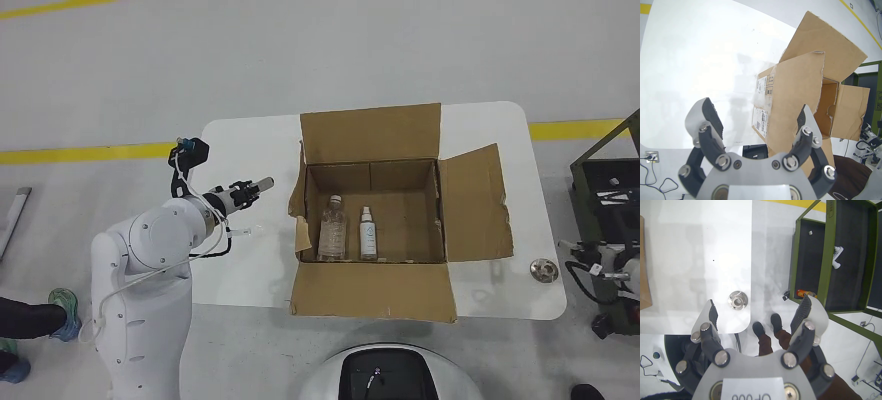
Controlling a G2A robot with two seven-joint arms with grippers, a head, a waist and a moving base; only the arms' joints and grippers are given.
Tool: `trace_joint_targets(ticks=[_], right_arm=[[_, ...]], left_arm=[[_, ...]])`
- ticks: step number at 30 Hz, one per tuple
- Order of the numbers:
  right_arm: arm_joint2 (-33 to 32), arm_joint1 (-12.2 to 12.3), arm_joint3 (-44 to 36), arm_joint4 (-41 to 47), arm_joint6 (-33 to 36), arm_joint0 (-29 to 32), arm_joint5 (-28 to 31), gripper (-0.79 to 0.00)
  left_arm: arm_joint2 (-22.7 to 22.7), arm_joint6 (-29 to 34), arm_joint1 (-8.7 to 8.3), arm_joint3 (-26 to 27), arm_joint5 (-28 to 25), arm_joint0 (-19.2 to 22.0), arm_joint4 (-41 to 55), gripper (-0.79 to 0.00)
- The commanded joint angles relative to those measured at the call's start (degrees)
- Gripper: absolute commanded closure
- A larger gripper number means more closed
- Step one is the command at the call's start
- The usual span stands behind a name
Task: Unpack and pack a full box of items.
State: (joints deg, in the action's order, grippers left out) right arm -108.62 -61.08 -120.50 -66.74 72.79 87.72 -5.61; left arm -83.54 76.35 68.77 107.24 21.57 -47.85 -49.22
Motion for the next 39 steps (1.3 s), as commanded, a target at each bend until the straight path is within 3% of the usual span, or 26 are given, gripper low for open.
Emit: trace_joint_targets(ticks=[1,6,16,19,21,22,24,27,39], right_arm=[[0.0,0.0,0.0,0.0,0.0,0.0,0.0,-0.785],[1.2,0.0,1.6,-0.2,-1.0,0.3,0.8,-0.785],[4.1,0.6,6.0,2.4,15.1,-6.7,1.9,-0.785],[6.1,0.9,8.4,0.5,15.2,-8.4,2.3,-0.785],[7.5,1.0,9.7,-0.4,15.2,-9.8,1.7,-0.345],[8.0,1.1,10.1,-0.7,15.2,-10.2,1.9,-0.305],[9.6,1.2,11.5,-2.0,15.2,-11.3,1.9,-0.308],[11.4,1.2,13.3,-2.9,15.1,-12.4,1.8,-0.382],[13.7,0.9,18.3,-1.1,14.1,-13.5,0.6,-0.323]], left_arm=[[0.0,0.0,0.0,0.0,0.0,0.0,0.0,-0.785],[0.0,0.0,0.0,0.0,0.0,0.0,0.0,-0.785],[0.0,0.0,0.0,0.0,0.0,0.0,0.0,-0.785],[0.0,0.0,0.0,0.0,0.0,0.0,0.0,-0.785],[0.0,0.0,0.0,0.0,0.0,0.0,0.0,-0.785],[0.0,0.0,0.0,0.0,0.0,0.0,0.0,-0.785],[0.0,0.0,0.0,0.0,0.0,0.0,0.0,-0.785],[0.0,0.0,0.0,0.0,0.0,0.0,0.0,-0.785],[0.0,0.0,0.0,0.0,0.0,0.0,0.0,-0.785]])
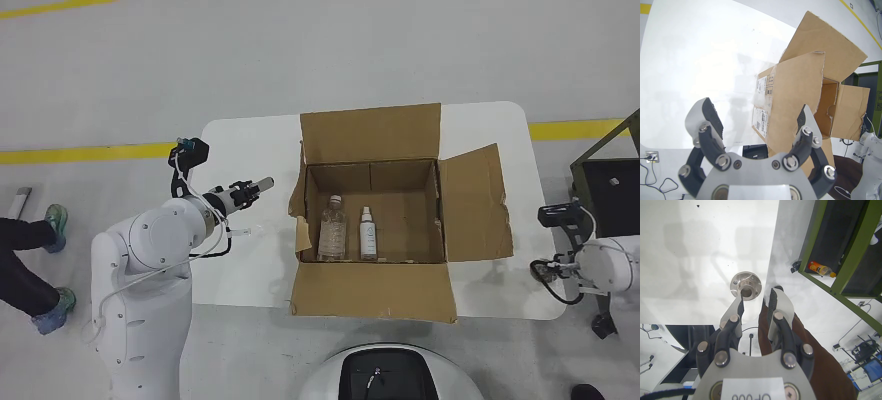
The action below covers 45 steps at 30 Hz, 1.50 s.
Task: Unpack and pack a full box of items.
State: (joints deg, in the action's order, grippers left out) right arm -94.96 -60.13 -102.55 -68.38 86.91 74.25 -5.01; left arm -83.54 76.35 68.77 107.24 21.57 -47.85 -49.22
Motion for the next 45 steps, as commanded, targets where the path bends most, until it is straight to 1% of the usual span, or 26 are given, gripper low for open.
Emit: trace_joint_targets(ticks=[1,10,23,31,38,43,45], right_arm=[[0.0,0.0,0.5,0.4,-0.1,-0.1,0.1,-0.323],[0.7,0.0,1.9,0.8,-1.5,0.0,0.2,-0.348],[1.8,0.0,3.7,1.3,-2.9,-0.5,0.5,-0.342],[2.7,0.0,4.8,1.5,-3.0,-1.0,0.4,-0.351],[2.8,0.0,5.2,2.1,-2.9,-1.1,0.3,-0.345],[2.9,0.1,5.7,2.6,-3.0,-1.5,0.3,-0.329],[3.0,0.1,5.9,2.8,-3.0,-1.6,0.3,-0.311]], left_arm=[[0.0,0.0,0.0,0.0,0.0,0.0,0.0,-0.785],[0.0,0.0,0.0,0.0,0.0,0.0,0.0,-0.785],[0.0,0.0,0.0,0.0,0.0,0.0,0.0,-0.785],[0.0,0.0,0.0,0.0,0.0,0.0,0.0,-0.785],[0.0,0.0,0.0,0.0,0.0,0.0,0.0,-0.785],[0.0,0.0,0.0,0.0,0.0,0.0,0.0,-0.785],[0.0,0.0,0.0,0.0,0.0,0.0,0.0,-0.785]])
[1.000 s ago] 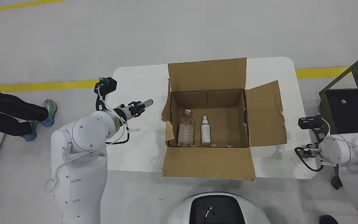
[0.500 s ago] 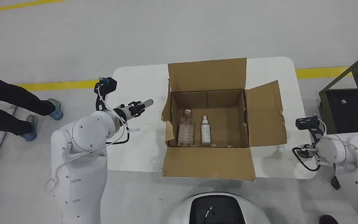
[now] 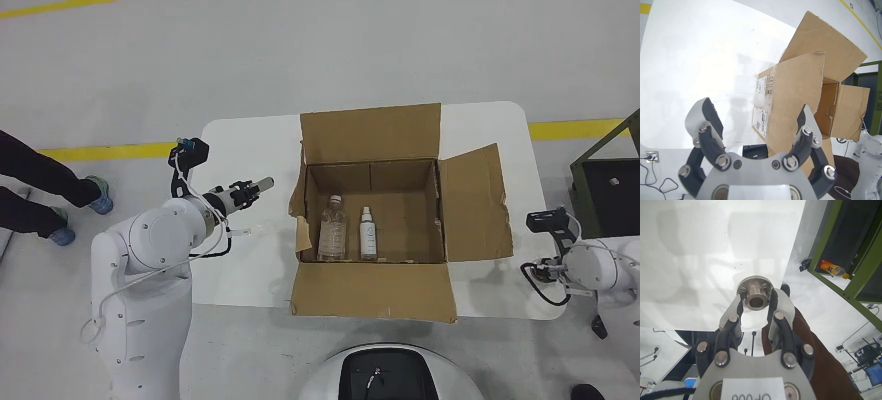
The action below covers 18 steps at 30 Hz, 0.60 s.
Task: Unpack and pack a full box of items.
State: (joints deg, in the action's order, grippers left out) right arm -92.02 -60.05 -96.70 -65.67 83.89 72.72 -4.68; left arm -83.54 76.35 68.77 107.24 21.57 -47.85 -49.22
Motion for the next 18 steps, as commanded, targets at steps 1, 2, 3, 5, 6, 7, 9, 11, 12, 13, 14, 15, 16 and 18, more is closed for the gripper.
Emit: trace_joint_targets(ticks=[1,2,3,5,6,7,9,11,12,13,14,15,16,18], right_arm=[[0.1,0.0,0.3,0.1,-0.1,-0.2,0.1,-0.302],[0.1,0.0,0.5,0.1,-0.1,-0.3,0.1,-0.286],[0.2,0.0,0.6,0.2,-0.1,-0.4,0.1,-0.274],[0.3,0.0,0.8,0.3,-0.1,-0.6,0.2,-0.265],[0.3,0.1,0.9,0.3,-0.2,-0.6,0.1,-0.249],[0.3,0.1,1.0,0.4,-0.2,-0.7,0.1,-0.215],[0.4,0.1,1.1,0.5,-0.3,-0.8,0.0,-0.16],[0.4,0.1,1.1,0.7,-0.4,-0.8,0.1,0.0],[0.4,0.1,1.1,0.9,-0.3,-0.9,0.0,0.0],[0.3,0.1,0.9,1.1,-0.3,-0.9,0.0,0.0],[0.2,0.1,0.6,1.3,-0.2,-0.9,0.0,0.0],[-0.1,0.2,-0.1,1.6,-0.2,-0.7,0.0,0.0],[-0.3,0.2,-0.4,1.8,-0.1,-0.7,0.0,0.0],[-1.5,0.3,-1.7,3.0,-0.1,-0.6,-0.3,0.0]], left_arm=[[0.0,0.0,0.0,0.0,0.0,0.0,0.0,-0.785],[0.0,0.0,0.0,0.0,0.0,0.0,0.0,-0.785],[0.0,0.0,0.0,0.0,0.0,0.0,0.0,-0.785],[0.0,0.0,0.0,0.0,0.0,0.0,0.0,-0.785],[0.0,0.0,0.0,0.0,0.0,0.0,0.0,-0.785],[0.0,0.0,0.0,0.0,0.0,0.0,0.0,-0.785],[0.0,0.0,0.0,0.0,0.0,0.0,0.0,-0.785],[0.0,0.0,0.0,0.0,0.0,0.0,0.0,-0.785],[0.0,0.0,0.0,0.0,0.0,0.0,0.0,-0.785],[0.0,0.0,0.0,0.0,0.0,0.0,0.0,-0.785],[0.0,0.0,0.0,0.0,0.0,0.0,0.0,-0.785],[0.0,0.0,0.0,0.0,0.0,0.0,0.0,-0.785],[0.0,0.0,0.0,0.0,0.0,0.0,0.0,-0.785],[0.0,0.0,0.0,0.0,0.0,0.0,0.0,-0.785]])
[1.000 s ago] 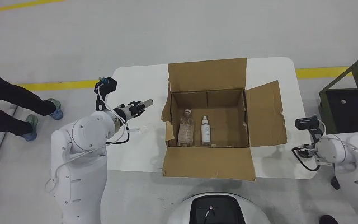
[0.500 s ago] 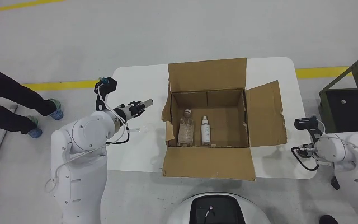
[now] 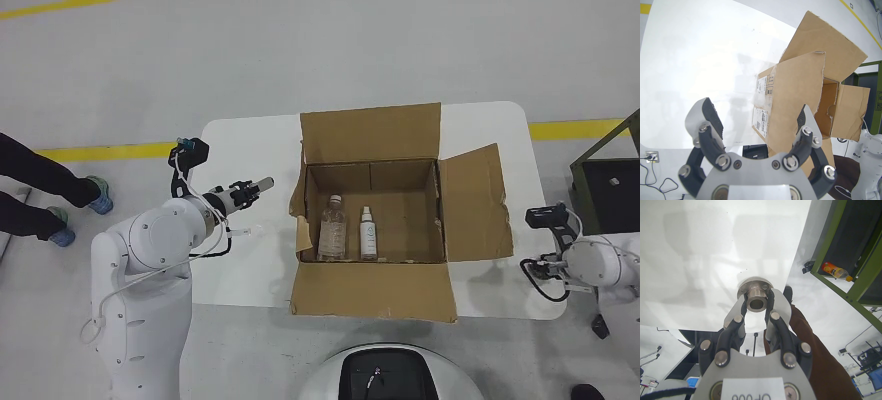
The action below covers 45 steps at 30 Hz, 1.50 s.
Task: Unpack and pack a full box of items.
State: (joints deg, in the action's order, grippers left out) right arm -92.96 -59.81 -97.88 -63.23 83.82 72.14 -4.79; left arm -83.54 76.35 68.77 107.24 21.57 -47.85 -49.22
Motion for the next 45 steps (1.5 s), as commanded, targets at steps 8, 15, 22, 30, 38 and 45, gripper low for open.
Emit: trace_joint_targets(ticks=[8,15,22,30,38,45], right_arm=[[-12.3,0.4,-14.0,14.6,-1.4,0.3,-2.8,0.0],[-21.0,0.3,-23.6,37.5,-2.4,-1.1,-5.3,0.0],[-20.5,0.6,-21.9,52.1,-1.6,-1.4,-5.6,0.0],[-20.5,0.6,-21.9,52.1,-1.6,-1.4,-5.6,0.0],[-17.6,0.6,-21.4,56.1,-6.5,-0.4,-3.9,0.0],[-0.6,0.7,-19.1,50.9,-12.5,-9.3,-2.1,0.0]], left_arm=[[0.0,0.0,0.0,0.0,0.0,0.0,0.0,-0.785],[0.0,0.0,0.0,0.0,0.0,0.0,0.0,-0.785],[0.0,0.0,0.0,0.0,0.0,0.0,0.0,-0.785],[0.0,0.0,0.0,0.0,0.0,0.0,0.0,-0.785],[0.0,0.0,0.0,0.0,0.0,0.0,0.0,-0.785],[0.0,0.0,0.0,0.0,0.0,0.0,0.0,-0.785]])
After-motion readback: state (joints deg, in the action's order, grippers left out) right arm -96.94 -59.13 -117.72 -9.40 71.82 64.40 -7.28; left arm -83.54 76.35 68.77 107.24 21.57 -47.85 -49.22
